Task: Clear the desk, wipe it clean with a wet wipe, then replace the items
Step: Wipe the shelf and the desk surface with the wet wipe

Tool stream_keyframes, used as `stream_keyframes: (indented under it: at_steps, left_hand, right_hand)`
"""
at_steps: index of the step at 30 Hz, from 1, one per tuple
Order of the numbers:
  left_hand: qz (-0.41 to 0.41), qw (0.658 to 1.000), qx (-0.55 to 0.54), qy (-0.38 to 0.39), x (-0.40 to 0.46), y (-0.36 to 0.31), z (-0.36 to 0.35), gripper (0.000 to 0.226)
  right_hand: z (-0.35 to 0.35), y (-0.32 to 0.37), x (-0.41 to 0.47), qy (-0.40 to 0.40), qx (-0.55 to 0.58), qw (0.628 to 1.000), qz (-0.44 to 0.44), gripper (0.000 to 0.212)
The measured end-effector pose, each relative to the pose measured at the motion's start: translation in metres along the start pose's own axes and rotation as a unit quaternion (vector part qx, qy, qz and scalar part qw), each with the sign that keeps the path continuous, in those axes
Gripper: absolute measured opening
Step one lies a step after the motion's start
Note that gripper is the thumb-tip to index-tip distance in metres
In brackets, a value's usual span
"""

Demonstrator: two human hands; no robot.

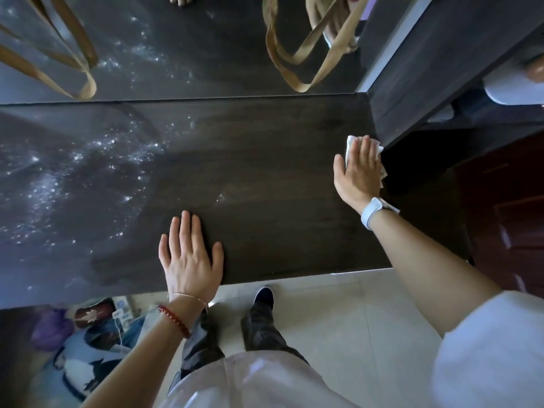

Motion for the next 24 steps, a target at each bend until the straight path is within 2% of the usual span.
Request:
stream_keyframes:
  at_steps: [4, 7, 12, 14, 17, 19, 21, 24]
  left_hand:
    - [0.015, 1.000, -0.007, -0.015, 0.000, 0.000, 0.001, 0.066]
    - [0.031, 0.999, -0.016, -0.030, 0.003, 0.000, 0.003, 0.064]
    - [0.063, 0.996, -0.025, -0.056, 0.016, -0.002, 0.004, 0.058]
    - [0.061, 0.996, -0.024, -0.058, 0.023, -0.004, 0.003, 0.058]
    - [0.056, 0.997, -0.021, -0.056, 0.035, -0.008, 0.001, 0.061]
    - [0.050, 0.997, -0.023, -0.055, 0.041, -0.012, 0.000, 0.062]
    - [0.048, 0.997, -0.025, -0.051, 0.046, -0.016, -0.001, 0.064]
    - [0.042, 0.998, -0.026, -0.042, 0.049, -0.021, -0.001, 0.066]
  right_hand:
    - [-0.001, 0.002, 0.027, -0.019, -0.006, 0.999, 0.036, 0.069]
    - [-0.007, 0.006, 0.046, -0.010, -0.002, 1.000, 0.018, 0.060]
    - [-0.014, 0.017, 0.082, -0.023, 0.005, 0.999, 0.028, 0.058]
    - [-0.012, 0.022, 0.093, -0.040, 0.019, 0.999, 0.026, 0.059]
    - [-0.006, 0.028, 0.095, -0.058, 0.055, 0.997, 0.001, 0.049]
    - [-0.003, 0.038, 0.082, -0.047, 0.087, 0.995, -0.018, 0.051]
    - [-0.009, 0.059, 0.056, 0.008, 0.102, 0.995, 0.018, 0.055]
    - [-0.014, 0.089, 0.012, 0.070, 0.146, 0.975, 0.152, 0.048]
Point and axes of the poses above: each hand's wrist, its own x-axis towards the middle knuckle, its own z-axis out of the back of the hand, y = z × x, the point moved 4 cm from there along x, towards the middle knuckle, and after that the axes turned 15 degrees about -y, right-handed, at the moved point
